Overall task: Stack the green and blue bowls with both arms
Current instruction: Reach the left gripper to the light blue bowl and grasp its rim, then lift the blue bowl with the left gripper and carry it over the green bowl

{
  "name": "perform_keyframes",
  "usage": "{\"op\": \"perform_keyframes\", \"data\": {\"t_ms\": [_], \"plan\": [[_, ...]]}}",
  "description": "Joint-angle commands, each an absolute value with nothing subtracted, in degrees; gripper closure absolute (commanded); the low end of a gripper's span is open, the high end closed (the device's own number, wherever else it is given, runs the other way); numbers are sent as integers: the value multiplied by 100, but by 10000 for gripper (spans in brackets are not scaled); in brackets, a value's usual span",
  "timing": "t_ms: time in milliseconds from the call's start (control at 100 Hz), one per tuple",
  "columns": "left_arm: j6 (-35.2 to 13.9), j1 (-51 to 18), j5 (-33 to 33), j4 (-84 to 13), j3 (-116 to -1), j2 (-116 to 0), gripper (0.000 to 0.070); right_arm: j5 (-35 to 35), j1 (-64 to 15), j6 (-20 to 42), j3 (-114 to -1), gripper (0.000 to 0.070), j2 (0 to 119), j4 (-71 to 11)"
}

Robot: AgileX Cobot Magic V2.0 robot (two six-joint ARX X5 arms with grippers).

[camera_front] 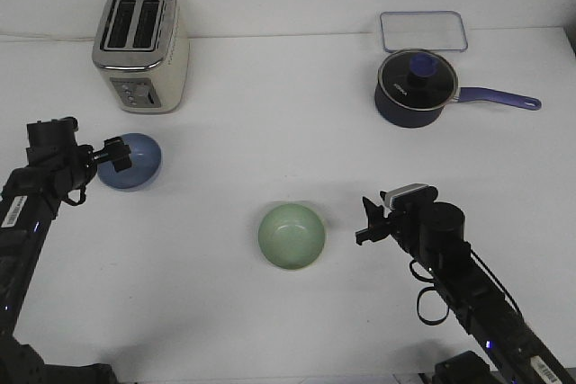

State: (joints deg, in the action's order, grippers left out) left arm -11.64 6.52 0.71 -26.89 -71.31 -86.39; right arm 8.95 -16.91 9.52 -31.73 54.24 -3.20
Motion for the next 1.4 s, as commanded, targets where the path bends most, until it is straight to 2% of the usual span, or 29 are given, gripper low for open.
{"op": "perform_keyframes", "data": {"t_ms": [0,410,460,490,530,640,650,680,850,1110,1250,1390], "plan": [[-1074,725,-56,-2703,-7227,-8910,117,899,-1712,1031,-3210,431,5441,-252],[-1055,939,-388,-2211,-7234,-10077,117,899,-1712,1026,-3210,431,5443,-259],[-1055,939,-392,-2196,-7234,-10141,135,899,-1712,1026,-3210,431,5443,-261],[-1055,939,-392,-2178,-7234,-10169,183,899,-1712,1026,-3210,431,5443,-261],[-1050,937,-392,-2143,-7234,-10195,289,899,-1712,1026,-3210,431,5443,-261],[-1052,937,-419,-2045,-7234,-10204,683,897,-1712,1026,-3210,431,5443,-259],[-1052,937,-423,-2043,-7234,-10204,700,897,-1712,1026,-3210,432,5443,-259],[-1052,937,-423,-2025,-7236,-10204,682,897,-1712,1026,-3210,431,5443,-261],[-1046,937,-543,-2241,-7400,-10088,688,897,-1712,1026,-3210,431,5443,-261],[-987,731,-1846,-2436,-7640,-8982,687,899,-1712,1031,-3210,431,5443,-263],[-869,244,-2130,-2842,-7640,-8329,687,899,-1712,1031,-3210,432,5443,-285],[-659,-648,-2357,-3194,-7640,-8093,687,902,-1712,1031,-3210,431,5443,-305]]}}
